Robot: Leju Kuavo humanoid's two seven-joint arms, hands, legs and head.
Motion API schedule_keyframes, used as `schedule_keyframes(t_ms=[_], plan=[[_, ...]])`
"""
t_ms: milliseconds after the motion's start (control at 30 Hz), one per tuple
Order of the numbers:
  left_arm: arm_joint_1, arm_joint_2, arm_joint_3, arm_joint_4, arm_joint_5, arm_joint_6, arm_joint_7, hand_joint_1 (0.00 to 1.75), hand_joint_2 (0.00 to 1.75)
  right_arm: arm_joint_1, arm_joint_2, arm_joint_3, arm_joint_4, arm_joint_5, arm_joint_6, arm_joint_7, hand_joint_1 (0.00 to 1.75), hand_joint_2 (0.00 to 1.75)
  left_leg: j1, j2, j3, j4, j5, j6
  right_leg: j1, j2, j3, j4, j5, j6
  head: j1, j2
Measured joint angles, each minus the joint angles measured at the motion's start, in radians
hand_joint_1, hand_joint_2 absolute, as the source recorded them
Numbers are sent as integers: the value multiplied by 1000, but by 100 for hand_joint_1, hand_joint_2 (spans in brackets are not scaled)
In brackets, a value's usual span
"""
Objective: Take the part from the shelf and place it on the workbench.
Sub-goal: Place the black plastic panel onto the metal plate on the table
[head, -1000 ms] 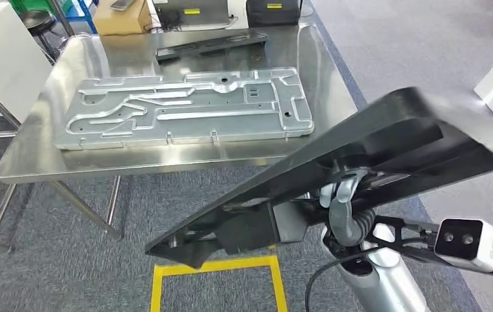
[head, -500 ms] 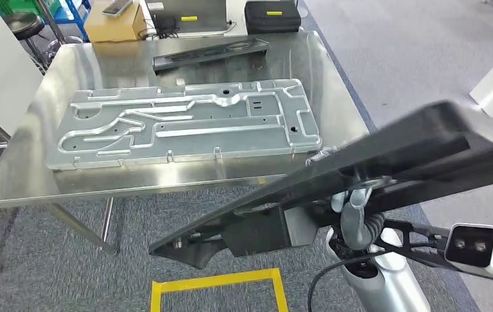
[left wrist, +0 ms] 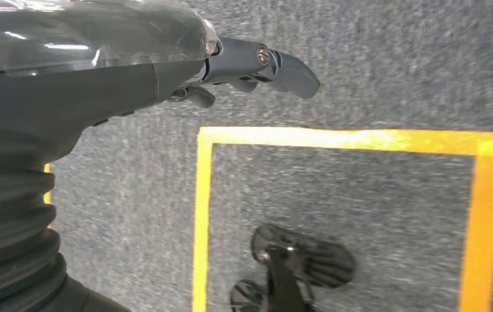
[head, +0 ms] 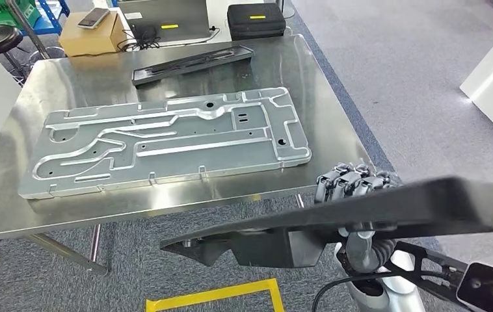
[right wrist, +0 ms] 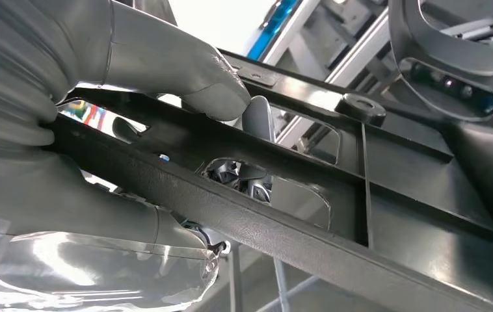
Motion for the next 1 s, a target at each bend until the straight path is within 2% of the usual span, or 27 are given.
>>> schedule_keyframes(t_ms=[100, 167, 233, 300, 333, 367, 400, 433, 467, 500, 533, 567, 667, 733, 800, 833, 867, 900, 933, 1000], plan=[[-2, 0, 2, 0, -9, -10, -4, 0, 175, -25, 10, -15, 4, 60, -70, 9, 166, 175, -7, 0, 3, -21, 5, 23, 1, 3, 0, 2, -9, 19, 0, 0], [-6, 1, 2, 0, -24, -23, -4, 0, 175, -116, 11, -31, 61, 98, -146, 25, 166, 175, -4, 4, 6, -28, 12, 36, 0, 2, -8, 22, -26, 30, 0, 0], [-16, 2, 2, 0, -39, -35, -8, 0, 175, -237, 7, -55, 173, 151, -225, 33, 166, 175, -3, 7, 8, -33, 15, 46, -3, -2, -55, 114, -73, 38, 0, 0], [-22, 4, 2, 0, -49, -45, -15, 0, 175, -339, 3, -75, 307, 227, -301, 33, 166, 175, -4, 6, 7, -33, 14, 52, -3, -5, -128, 246, -120, 43, 0, 0], [-23, 4, 2, 0, -52, -49, -19, 0, 175, -382, 2, -79, 373, 282, -345, 39, 166, 175, -5, 5, 8, -32, 14, 53, -3, -5, -154, 284, -121, 44, 0, 0], [-23, 5, 2, 0, -55, -52, -24, 0, 175, -424, 2, -78, 441, 346, -394, 47, 166, 175, -6, 3, 9, -31, 13, 53, -3, -5, -164, 285, -101, 43, 0, 0], [-23, 5, 2, 0, -59, -55, -28, 0, 175, -466, 2, -74, 508, 415, -446, 59, 166, 175, -7, 2, 10, -30, 11, 52, -3, -5, -154, 247, -64, 40, 0, 0], [-23, 5, 2, 0, -61, -57, -32, 0, 175, -509, 3, -67, 573, 486, -498, 75, 166, 175, -8, 1, 11, -28, 10, 51, -2, -5, -132, 181, -17, 34, 0, 0], [-22, 5, 2, 0, -63, -60, -35, 0, 175, -551, 5, -57, 638, 553, -546, 91, 166, 175, -10, -1, 11, -26, 8, 50, 0, -5, -108, 117, 19, 27, 0, 0], [-23, 5, 2, 0, -64, -63, -37, 0, 175, -592, 9, -45, 699, 614, -587, 107, 166, 175, -12, -1, 8, -24, 7, 47, 2, -6, -89, 64, 41, 21, 0, 0], [-23, 5, 2, 0, -66, -65, -39, 0, 175, -632, 16, -30, 760, 679, -625, 129, 166, 175, -13, -2, 4, -23, 8, 43, 5, -6, -80, 33, 50, 16, 0, 0], [-24, 5, 2, 0, -69, -67, -39, 0, 175, -672, 25, -11, 825, 746, -656, 156, 166, 175, -14, -1, -1, -23, 10, 38, 8, -6, -80, 24, 47, 13, 0, 0], [-25, 6, 2, 0, -78, -71, -40, 0, 175, -784, 61, 56, 1023, 948, -713, 249, 166, 175, -13, 0, -8, -14, 2, 22, 1, -5, -76, 7, 51, 5, 0, 0], [-26, 7, 3, 0, -83, -75, -40, 0, 175, -848, 89, 108, 1149, 1062, -718, 305, 166, 175, -9, -2, -43, 60, -37, 10, -3, -7, -69, -1, 53, -3, 0, 0], [-24, 8, 3, 0, -91, -81, -41, 0, 175, -903, 121, 170, 1277, 1177, -698, 368, 166, 175, -4, -3, -112, 192, -85, 0, -3, -8, -67, -1, 51, -9, 0, 0], [-24, 8, 3, 0, -96, -84, -43, 0, 175, -921, 136, 203, 1337, 1233, -681, 398, 166, 175, -2, -2, -139, 238, -93, -3, -2, -8, -65, -1, 49, -9, 0, 0], [-23, 8, 3, 0, -101, -88, -45, 0, 175, -932, 149, 236, 1389, 1281, -662, 425, 166, 175, 1, -2, -150, 249, -82, -6, -2, -8, -62, -1, 47, -9, 0, 0], [-22, 8, 3, 0, -105, -93, -48, 0, 175, -938, 160, 266, 1434, 1323, -644, 449, 166, 175, 3, -2, -141, 219, -54, -8, -3, -8, -58, 0, 44, -7, 0, 0], [-22, 9, 2, 0, -110, -97, -50, 0, 175, -942, 171, 295, 1473, 1364, -624, 470, 166, 175, 6, -2, -114, 155, -13, -10, -3, -8, -54, 2, 40, -4, 0, 0], [-22, 9, 2, 0, -116, -107, -55, 0, 175, -949, 191, 354, 1543, 1432, -587, 506, 166, 175, 8, -4, -55, 29, 38, -8, -1, -8, -51, 8, 30, 4, 0, 0]])
